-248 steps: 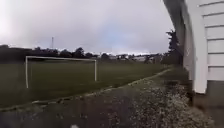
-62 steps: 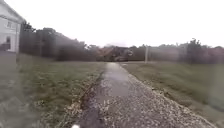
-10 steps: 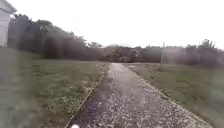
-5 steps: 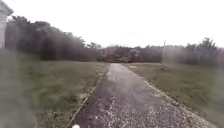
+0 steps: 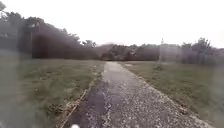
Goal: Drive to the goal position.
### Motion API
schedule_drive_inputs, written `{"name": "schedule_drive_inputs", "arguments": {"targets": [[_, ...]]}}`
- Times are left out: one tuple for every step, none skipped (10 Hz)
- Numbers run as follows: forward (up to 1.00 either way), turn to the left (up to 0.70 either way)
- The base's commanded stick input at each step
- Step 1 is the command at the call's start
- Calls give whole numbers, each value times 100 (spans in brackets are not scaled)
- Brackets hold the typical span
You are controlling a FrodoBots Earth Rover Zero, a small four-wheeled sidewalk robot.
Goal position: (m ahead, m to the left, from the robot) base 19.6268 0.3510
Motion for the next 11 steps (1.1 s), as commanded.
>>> {"name": "schedule_drive_inputs", "arguments": {"targets": [[70, 0], [70, 0], [70, 0], [70, 0], [70, 0], [70, 0], [70, 0], [70, 0], [70, 0], [70, 0], [70, 0]]}}
